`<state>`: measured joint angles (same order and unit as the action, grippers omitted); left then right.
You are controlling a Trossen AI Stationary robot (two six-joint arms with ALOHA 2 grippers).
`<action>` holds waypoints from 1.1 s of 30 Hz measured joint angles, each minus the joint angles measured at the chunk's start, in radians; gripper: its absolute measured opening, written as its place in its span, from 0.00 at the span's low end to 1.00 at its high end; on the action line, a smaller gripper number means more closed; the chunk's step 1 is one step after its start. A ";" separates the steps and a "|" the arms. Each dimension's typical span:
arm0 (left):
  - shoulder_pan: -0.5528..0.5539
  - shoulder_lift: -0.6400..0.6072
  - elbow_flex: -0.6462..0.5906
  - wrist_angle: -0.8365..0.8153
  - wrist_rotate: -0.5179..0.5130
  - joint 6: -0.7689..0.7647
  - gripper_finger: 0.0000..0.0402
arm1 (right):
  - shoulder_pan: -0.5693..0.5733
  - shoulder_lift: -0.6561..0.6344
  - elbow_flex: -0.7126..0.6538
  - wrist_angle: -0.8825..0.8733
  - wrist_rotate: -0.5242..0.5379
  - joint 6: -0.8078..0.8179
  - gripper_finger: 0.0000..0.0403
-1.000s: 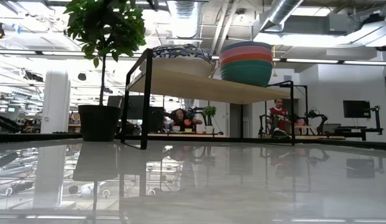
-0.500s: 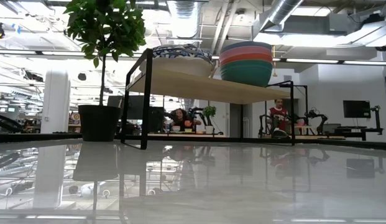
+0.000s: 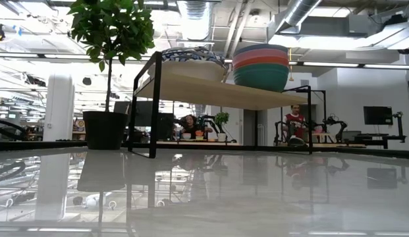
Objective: Place and stack bowls onto a shelf
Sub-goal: Return to Home Position
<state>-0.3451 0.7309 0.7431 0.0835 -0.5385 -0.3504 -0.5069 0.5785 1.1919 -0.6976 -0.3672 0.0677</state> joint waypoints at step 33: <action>-0.025 -0.730 -0.626 0.071 0.231 -0.151 0.73 | -0.001 -0.526 -0.805 0.660 -0.007 0.495 0.37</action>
<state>-0.3697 0.0011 0.1168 0.1542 -0.3077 -0.5015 -0.5075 0.0521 0.3866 -0.0375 -0.3744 0.5631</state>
